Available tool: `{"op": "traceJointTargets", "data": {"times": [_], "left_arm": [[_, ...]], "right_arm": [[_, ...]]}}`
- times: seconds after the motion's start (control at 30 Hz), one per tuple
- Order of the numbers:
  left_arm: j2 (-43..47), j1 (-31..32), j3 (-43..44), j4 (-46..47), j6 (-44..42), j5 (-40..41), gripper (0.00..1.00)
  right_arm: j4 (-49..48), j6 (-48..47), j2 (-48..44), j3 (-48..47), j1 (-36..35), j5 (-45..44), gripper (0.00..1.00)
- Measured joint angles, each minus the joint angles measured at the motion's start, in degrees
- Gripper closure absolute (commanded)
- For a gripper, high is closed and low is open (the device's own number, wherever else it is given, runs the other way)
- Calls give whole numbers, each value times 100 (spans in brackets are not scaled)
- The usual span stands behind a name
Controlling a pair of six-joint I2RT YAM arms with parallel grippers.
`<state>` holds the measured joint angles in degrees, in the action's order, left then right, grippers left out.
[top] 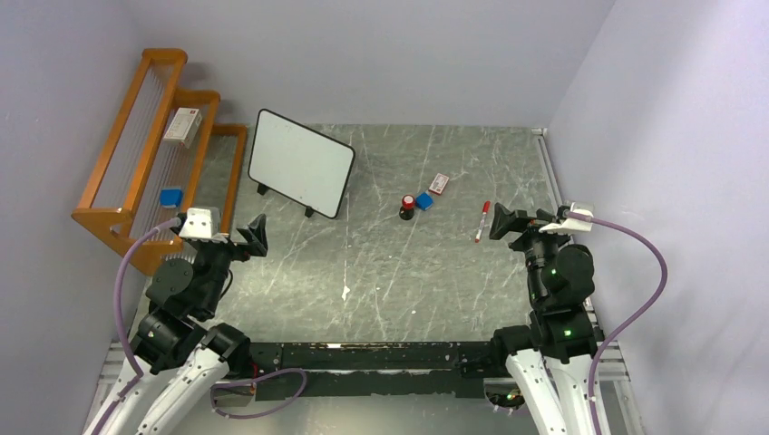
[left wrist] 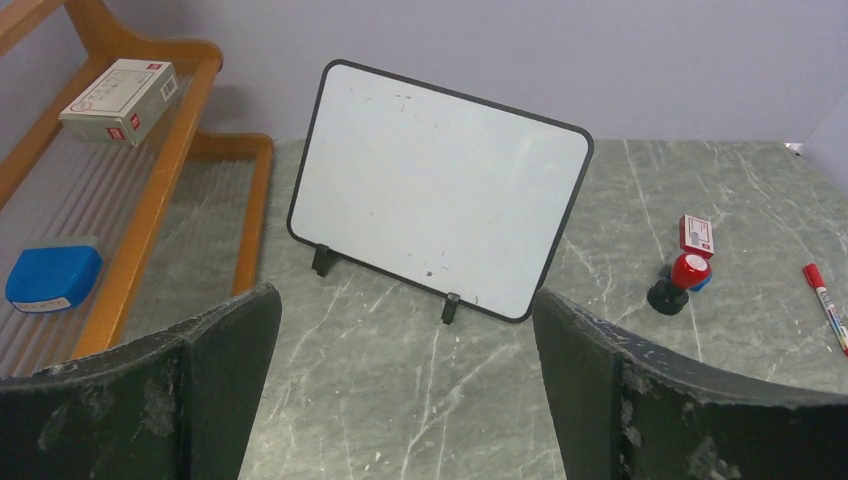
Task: Write a sentence on the whiteboard
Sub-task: Move the whiteboard to the center of the board.
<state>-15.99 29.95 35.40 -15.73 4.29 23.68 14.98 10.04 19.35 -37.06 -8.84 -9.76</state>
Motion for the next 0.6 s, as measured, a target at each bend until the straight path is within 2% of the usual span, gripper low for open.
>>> {"op": "traceJointTargets", "data": {"times": [0.6], "left_arm": [[-417, -9, -2, 37, -70, -229, 1]], "right_arm": [[-2, -7, -210, 15, 4, 24, 0]]}}
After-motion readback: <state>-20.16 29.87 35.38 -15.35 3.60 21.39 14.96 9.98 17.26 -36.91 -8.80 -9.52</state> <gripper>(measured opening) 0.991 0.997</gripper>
